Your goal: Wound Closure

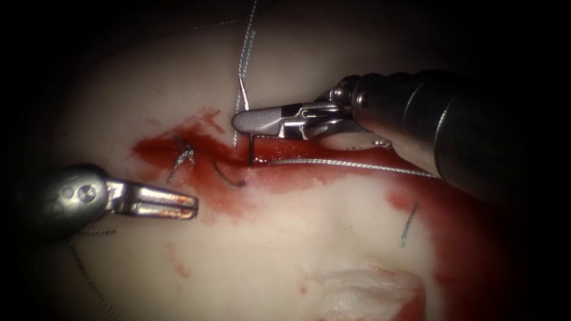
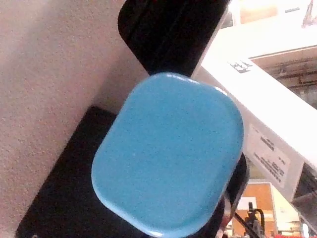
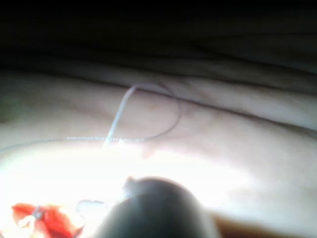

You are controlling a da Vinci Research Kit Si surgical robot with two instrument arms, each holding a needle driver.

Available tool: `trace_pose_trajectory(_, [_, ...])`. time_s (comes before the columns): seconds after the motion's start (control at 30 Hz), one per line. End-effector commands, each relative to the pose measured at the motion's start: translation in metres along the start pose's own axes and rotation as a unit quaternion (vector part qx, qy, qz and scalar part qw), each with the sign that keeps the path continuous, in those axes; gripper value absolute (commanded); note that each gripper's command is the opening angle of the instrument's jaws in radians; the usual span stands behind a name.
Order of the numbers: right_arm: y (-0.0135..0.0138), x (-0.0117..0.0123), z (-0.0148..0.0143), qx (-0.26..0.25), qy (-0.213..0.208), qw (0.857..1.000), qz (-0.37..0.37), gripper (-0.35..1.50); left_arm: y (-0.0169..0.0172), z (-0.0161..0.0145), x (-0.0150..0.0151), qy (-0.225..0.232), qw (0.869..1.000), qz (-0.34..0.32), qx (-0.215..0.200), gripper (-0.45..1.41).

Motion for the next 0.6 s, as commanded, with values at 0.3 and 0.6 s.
trace_pose_trajectory(0.3, [-0.0006, -0.0003, 0.0019, -0.001, -0.008, 1.0, -0.002, -0.35, 0.0017, 0.0006, -0.0003, 0.003, 0.999, -0.012, -0.029, -0.45])
trace_pose_trajectory(0.6, [-0.0004, -0.0005, 0.0022, 0.016, -0.007, 1.0, -0.003, -0.35, 0.0016, 0.0012, 0.0, -0.015, 0.998, -0.049, -0.044, 0.49])
